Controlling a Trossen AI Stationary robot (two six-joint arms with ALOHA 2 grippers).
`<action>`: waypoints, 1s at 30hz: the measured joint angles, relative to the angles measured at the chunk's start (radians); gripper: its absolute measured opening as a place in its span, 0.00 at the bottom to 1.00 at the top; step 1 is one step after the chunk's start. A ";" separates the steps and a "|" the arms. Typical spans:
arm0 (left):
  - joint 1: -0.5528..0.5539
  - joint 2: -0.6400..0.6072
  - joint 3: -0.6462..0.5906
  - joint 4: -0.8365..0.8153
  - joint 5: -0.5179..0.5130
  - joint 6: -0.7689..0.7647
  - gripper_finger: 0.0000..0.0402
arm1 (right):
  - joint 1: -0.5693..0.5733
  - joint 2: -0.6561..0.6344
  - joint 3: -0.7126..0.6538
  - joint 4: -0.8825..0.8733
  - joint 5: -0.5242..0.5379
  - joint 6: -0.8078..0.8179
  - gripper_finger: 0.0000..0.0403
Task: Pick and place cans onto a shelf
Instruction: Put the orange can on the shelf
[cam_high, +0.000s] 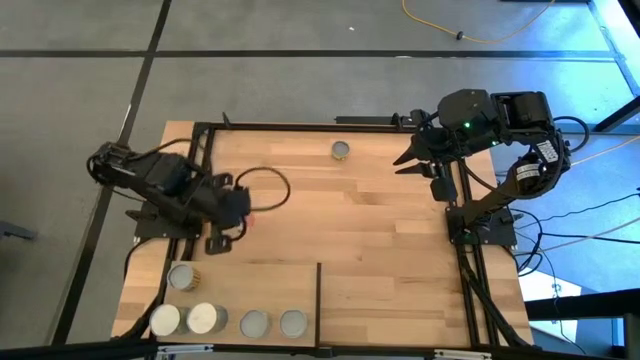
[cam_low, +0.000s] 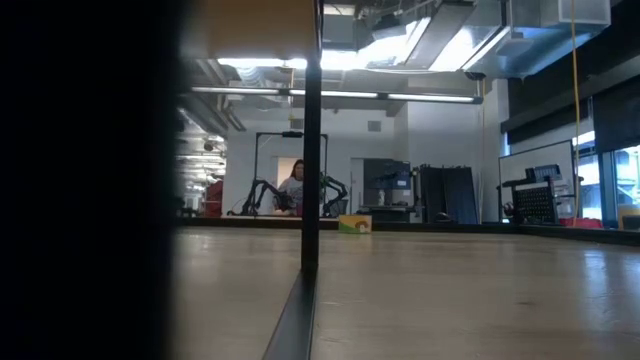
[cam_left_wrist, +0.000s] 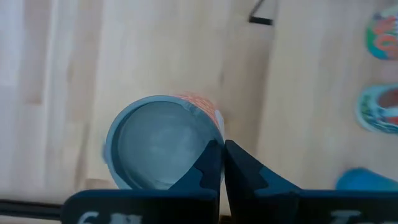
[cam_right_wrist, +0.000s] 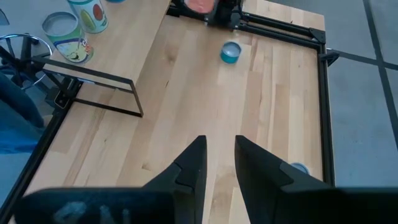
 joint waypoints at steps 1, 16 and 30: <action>-0.027 -0.001 0.000 0.002 0.000 -0.023 0.00 | 0.000 0.000 0.000 0.000 0.000 0.000 0.21; -0.493 0.003 0.000 0.047 -0.145 -0.555 0.00 | 0.000 0.000 0.000 0.000 0.000 -0.003 0.21; -0.632 0.175 0.000 0.038 -0.206 -0.692 0.00 | 0.000 0.000 0.000 0.011 0.000 0.000 0.21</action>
